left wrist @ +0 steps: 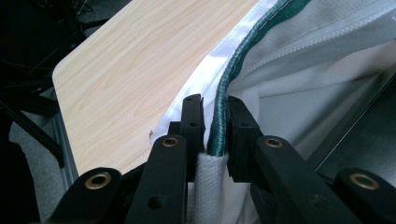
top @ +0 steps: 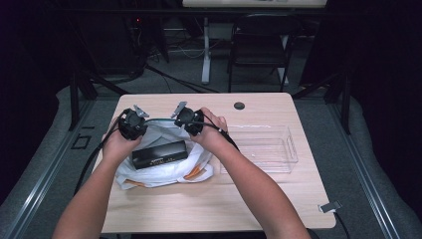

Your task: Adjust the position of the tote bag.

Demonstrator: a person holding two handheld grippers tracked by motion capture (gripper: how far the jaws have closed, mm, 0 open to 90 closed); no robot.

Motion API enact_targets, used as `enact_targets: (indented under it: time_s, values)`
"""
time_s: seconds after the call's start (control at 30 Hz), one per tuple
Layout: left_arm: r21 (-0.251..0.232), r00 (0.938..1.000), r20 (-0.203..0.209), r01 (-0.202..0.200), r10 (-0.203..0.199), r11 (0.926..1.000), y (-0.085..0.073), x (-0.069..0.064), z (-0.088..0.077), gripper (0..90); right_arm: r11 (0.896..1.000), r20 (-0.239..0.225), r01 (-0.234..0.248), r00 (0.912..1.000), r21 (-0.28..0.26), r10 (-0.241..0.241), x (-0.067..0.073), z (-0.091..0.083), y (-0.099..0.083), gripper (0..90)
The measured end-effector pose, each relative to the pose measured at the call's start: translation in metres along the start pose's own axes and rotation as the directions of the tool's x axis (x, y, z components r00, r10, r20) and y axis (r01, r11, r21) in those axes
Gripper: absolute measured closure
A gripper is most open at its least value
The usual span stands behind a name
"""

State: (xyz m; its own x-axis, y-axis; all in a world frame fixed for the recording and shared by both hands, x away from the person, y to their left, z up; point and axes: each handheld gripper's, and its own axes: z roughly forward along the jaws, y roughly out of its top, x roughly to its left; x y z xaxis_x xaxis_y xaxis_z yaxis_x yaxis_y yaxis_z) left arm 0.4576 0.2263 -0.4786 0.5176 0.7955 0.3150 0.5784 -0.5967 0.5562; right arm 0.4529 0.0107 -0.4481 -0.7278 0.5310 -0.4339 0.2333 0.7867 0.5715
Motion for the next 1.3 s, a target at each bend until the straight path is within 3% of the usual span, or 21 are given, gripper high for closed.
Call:
enact_targets:
  time_s: [0.67, 1.3]
  values:
    - [0.034, 0.9998, 0.017, 0.003, -0.004, 0.9994, -0.001, -0.005, 0.015, 80.6, 0.998, 0.002, -0.015, 0.9999, 0.055, 0.015, -0.001, 0.021, -0.003, 84.8]
    - [0.05, 0.9987, 0.05, -0.008, 0.006, 0.9987, -0.003, -0.006, 0.02, 77.3, 0.994, -0.025, -0.035, 0.9989, 0.107, 0.038, -0.002, 0.037, -0.007, 84.8]
